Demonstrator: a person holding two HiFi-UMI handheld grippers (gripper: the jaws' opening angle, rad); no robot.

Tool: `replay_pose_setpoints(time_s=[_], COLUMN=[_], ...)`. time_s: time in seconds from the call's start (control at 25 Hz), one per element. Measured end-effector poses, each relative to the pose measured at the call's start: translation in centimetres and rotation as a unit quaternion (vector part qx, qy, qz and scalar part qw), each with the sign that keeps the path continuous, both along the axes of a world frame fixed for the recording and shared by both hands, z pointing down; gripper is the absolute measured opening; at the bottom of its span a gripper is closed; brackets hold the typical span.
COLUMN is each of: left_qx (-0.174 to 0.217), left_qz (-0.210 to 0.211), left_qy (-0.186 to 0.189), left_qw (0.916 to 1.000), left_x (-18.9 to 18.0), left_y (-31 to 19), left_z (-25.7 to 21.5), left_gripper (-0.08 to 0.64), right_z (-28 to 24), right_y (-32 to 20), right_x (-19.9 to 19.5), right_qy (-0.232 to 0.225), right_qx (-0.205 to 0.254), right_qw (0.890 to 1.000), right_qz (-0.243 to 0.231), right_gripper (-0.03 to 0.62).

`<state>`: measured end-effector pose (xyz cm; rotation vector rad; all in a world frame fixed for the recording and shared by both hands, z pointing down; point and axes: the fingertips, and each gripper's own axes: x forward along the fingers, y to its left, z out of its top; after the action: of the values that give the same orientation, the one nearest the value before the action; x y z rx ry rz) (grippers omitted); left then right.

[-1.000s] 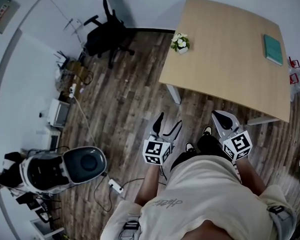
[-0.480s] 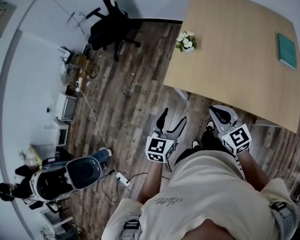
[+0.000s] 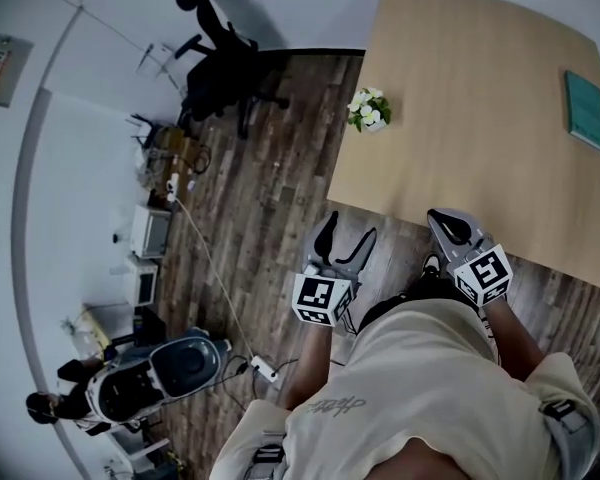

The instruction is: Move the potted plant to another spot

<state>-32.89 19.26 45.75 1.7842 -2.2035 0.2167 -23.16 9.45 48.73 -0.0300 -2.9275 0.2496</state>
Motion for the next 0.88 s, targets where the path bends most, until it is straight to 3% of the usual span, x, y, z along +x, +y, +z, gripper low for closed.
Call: replay_pose_setpoints(time_s=[0.32, 0.56, 0.88], left_qx=[-0.007, -0.006, 0.011], left_qz=[-0.014, 0.003, 0.065], left_qy=[0.026, 0.037, 0.032], left_qw=[0.9995, 0.9993, 0.9973], left_x=[-1.5, -4.1, -9.3], left_y=[-1.3, -1.0, -1.3], left_z=[1.7, 3.2, 2.1], left_gripper=[0.344, 0.339, 0.34], right_z=[2.0, 2.5, -1.1], right_y=[-2.4, -1.5, -1.3], right_x=[-1.6, -4.3, -7.3], right_qy=[0.015, 0.026, 0.009], right_qx=[0.002, 0.008, 0.028], right_qw=[1.0, 1.0, 0.996], right_qz=[-0.007, 0.002, 0.082], right_gripper=[0.003, 0.003, 0.003])
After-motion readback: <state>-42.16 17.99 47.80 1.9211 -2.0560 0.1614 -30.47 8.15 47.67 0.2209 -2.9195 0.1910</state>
